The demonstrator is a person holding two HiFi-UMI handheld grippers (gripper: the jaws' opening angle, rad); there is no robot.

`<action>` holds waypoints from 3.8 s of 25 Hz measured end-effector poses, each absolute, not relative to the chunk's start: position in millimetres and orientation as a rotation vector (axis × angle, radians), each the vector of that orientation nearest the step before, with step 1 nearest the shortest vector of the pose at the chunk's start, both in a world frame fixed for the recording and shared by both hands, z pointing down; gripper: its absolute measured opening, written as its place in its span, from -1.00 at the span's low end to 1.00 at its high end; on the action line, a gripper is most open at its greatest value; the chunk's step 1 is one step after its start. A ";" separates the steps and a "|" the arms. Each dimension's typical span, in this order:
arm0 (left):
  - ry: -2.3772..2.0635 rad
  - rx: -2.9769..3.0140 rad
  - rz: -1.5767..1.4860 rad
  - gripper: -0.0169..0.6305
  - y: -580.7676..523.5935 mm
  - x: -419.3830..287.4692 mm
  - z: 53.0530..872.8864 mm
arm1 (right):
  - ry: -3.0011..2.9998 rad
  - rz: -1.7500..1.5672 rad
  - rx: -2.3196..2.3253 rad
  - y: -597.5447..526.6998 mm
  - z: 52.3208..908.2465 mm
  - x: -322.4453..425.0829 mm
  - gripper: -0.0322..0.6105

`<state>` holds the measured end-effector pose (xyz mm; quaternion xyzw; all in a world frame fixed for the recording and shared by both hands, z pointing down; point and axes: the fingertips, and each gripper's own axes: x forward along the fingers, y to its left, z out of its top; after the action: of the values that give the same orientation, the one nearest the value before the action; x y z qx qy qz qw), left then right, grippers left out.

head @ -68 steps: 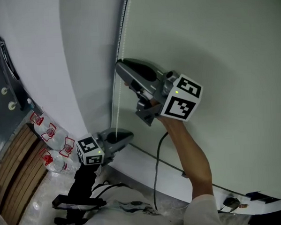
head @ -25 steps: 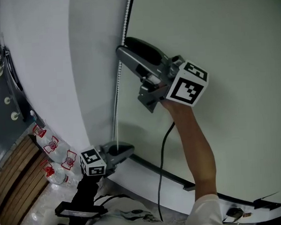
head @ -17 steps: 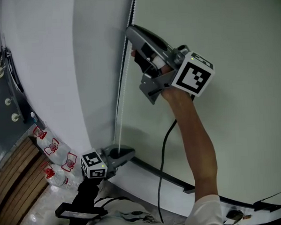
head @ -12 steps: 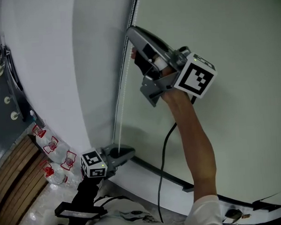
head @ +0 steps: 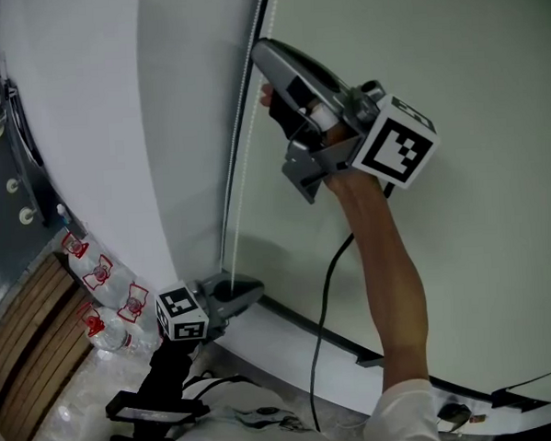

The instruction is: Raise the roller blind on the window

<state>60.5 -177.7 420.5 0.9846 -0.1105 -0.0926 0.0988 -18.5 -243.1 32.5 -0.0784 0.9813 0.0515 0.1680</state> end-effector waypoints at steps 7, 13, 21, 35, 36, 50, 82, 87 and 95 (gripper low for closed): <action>-0.337 2.915 -0.285 -0.95 -179.6 58.4 416.6 | 2.819 0.133 -0.228 -241.3 55.0 -20.3 -0.86; -0.332 2.919 -0.288 -0.95 -180.4 59.3 412.1 | 2.879 0.116 -0.260 -240.5 93.0 -20.6 -0.86; -0.349 2.922 -0.296 -0.95 -181.6 54.4 414.1 | 2.947 0.011 -0.286 -235.2 170.9 -19.5 -0.86; -0.366 2.913 -0.317 -0.95 -185.1 49.5 411.1 | 3.032 -0.143 -0.302 -219.6 267.9 -21.7 -0.86; -0.368 2.913 -0.318 -0.95 -185.7 49.1 411.6 | 3.041 -0.151 -0.306 -219.3 274.7 -21.5 -0.86; -0.350 2.915 -0.315 -0.95 -183.4 52.2 411.6 | 3.021 -0.124 -0.242 -214.7 270.8 -19.6 -0.41; -0.346 2.896 -0.310 -0.95 -182.4 55.7 415.2 | 2.793 0.146 -0.233 -252.1 36.0 -23.8 -0.86; -0.346 2.889 -0.312 -0.95 -182.4 56.6 413.2 | 2.786 0.153 -0.233 -247.1 40.4 -19.8 -0.86; -0.336 2.901 -0.305 -0.95 -179.7 55.0 418.7 | 2.851 0.140 -0.259 -238.8 94.2 -24.8 -0.86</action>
<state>55.0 -179.7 418.7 0.9828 -0.1138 -0.1034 0.1026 -24.8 -238.8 94.2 -0.0897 0.9853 0.0483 0.1372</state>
